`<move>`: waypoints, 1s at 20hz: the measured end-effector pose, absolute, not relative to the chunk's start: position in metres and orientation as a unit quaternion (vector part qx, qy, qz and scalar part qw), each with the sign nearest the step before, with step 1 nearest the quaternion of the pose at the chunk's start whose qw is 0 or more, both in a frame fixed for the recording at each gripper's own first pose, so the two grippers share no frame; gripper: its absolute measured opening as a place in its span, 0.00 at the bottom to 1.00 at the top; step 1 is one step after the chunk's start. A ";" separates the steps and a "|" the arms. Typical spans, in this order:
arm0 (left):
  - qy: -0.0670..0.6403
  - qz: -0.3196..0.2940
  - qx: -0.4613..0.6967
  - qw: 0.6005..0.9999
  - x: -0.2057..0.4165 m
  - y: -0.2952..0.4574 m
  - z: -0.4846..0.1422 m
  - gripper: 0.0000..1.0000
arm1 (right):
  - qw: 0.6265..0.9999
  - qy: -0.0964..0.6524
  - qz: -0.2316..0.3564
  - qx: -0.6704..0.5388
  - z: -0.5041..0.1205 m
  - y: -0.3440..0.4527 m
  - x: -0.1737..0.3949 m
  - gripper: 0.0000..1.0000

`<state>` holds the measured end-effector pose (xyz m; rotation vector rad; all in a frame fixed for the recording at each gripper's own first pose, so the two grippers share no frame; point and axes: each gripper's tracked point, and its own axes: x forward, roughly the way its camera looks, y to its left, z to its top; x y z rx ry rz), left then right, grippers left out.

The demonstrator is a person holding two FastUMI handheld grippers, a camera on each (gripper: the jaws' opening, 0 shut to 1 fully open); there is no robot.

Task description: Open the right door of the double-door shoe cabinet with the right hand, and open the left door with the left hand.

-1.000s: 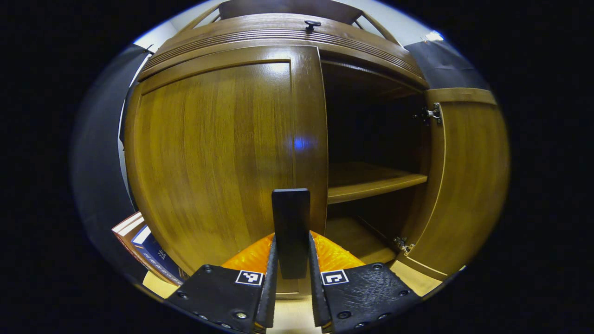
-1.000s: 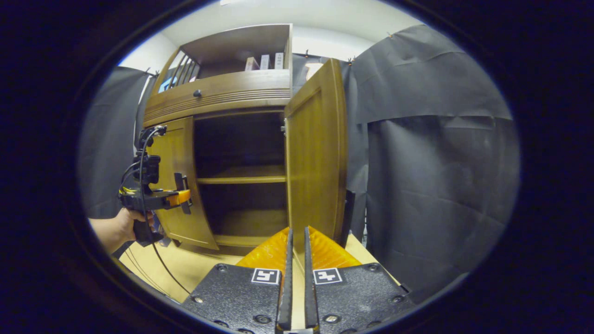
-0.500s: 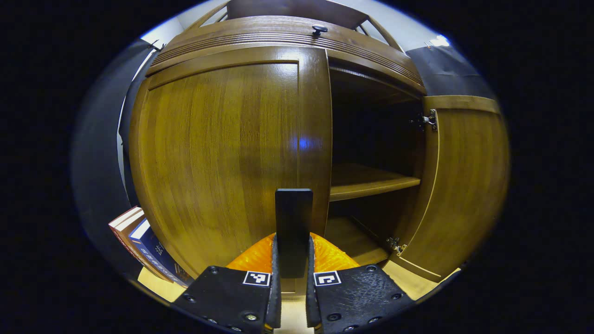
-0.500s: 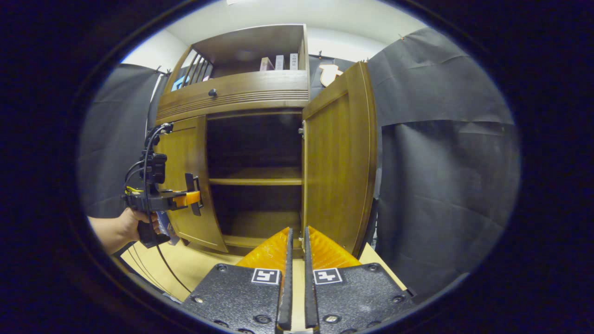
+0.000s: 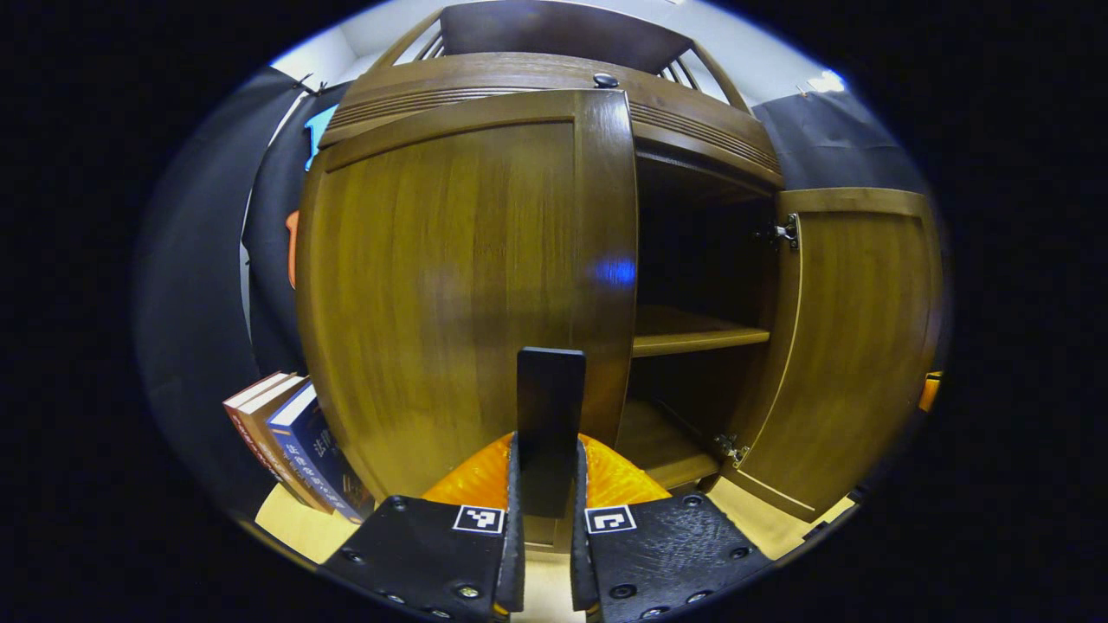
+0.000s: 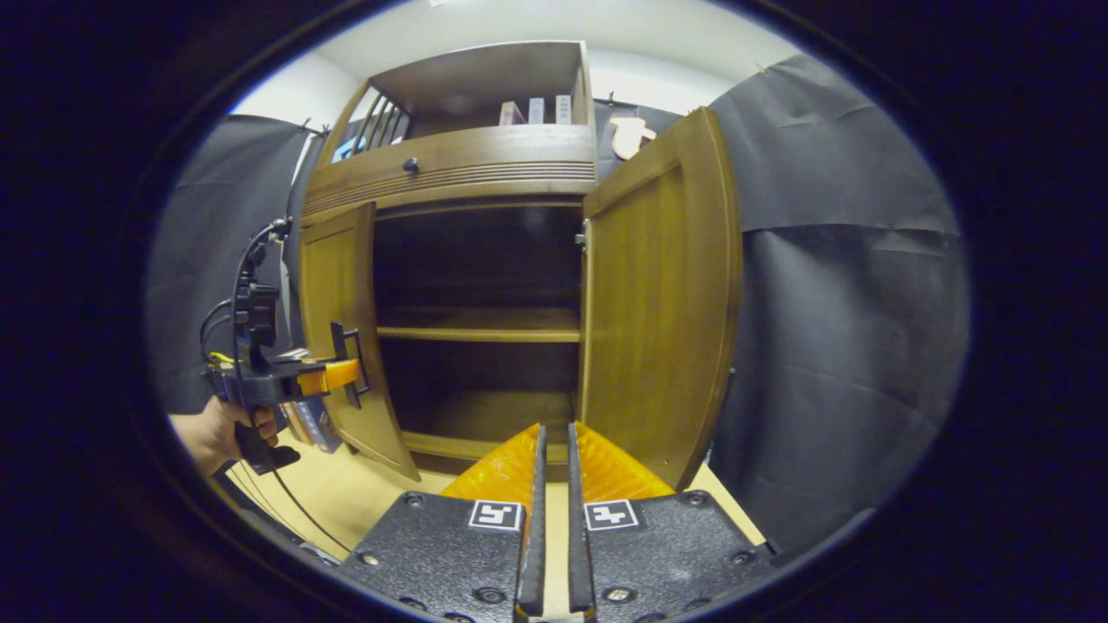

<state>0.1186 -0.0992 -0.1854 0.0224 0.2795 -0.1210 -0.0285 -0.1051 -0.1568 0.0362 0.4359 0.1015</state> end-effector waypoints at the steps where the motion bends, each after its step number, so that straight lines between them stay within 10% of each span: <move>1: 0.138 -0.055 0.010 0.989 0.112 -0.096 -0.184 0.20 | 0.974 0.217 0.057 0.017 -0.157 -0.102 -0.028 0.13; 10: 0.147 0.002 -0.017 0.989 0.055 -0.060 -0.178 0.28 | 0.970 0.216 0.107 0.011 -0.158 -0.072 -0.016 0.13; 13: 0.147 0.016 -0.025 0.989 0.041 -0.048 -0.175 0.11 | 0.968 0.213 0.134 0.009 -0.160 -0.054 -0.012 0.13; 20: 0.147 0.062 -0.037 0.987 0.011 -0.009 -0.171 0.11 | 0.961 0.213 0.179 0.000 -0.161 -0.017 -0.009 0.13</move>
